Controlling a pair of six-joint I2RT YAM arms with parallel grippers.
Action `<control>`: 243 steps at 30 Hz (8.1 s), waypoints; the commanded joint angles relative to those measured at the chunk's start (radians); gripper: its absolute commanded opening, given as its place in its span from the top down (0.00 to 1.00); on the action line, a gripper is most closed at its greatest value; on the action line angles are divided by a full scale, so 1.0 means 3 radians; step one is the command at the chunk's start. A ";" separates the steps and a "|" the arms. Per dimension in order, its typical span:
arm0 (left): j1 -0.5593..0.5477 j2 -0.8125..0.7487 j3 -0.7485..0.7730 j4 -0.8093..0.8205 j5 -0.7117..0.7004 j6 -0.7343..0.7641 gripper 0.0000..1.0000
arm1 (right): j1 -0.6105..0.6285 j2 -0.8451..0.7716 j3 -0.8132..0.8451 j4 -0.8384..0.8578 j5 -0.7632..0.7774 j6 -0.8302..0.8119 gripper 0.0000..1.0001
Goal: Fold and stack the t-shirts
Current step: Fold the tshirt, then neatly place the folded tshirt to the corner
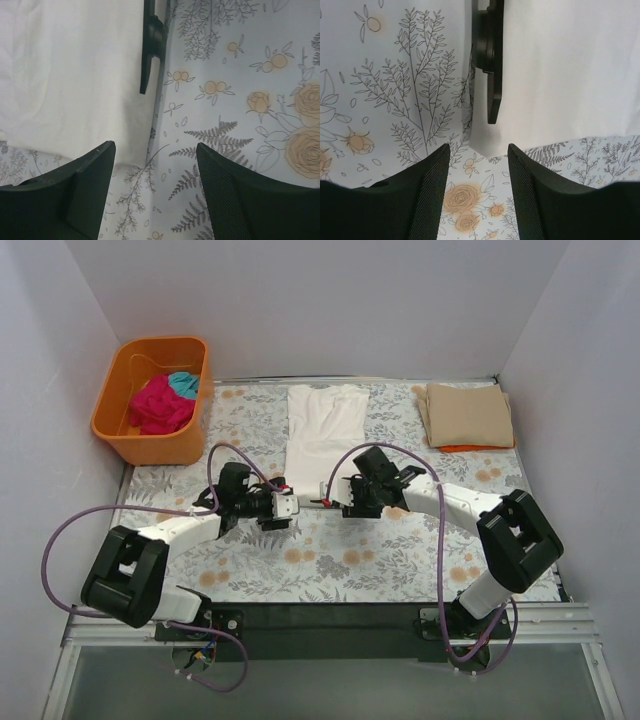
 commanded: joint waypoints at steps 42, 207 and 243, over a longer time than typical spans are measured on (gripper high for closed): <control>-0.0390 -0.0375 -0.0241 -0.0363 -0.0290 0.0121 1.00 | 0.0230 -0.0147 -0.0125 -0.0136 -0.0125 0.0123 0.99; -0.1368 0.1547 0.1533 0.0169 -0.1629 -0.0518 0.54 | -0.1595 0.1386 0.1245 -0.0075 -0.2314 0.4040 0.18; -0.1230 0.1542 0.2141 0.0041 -0.1282 -0.1357 1.00 | -0.1334 0.1626 0.0463 0.2522 -0.2125 0.6152 0.02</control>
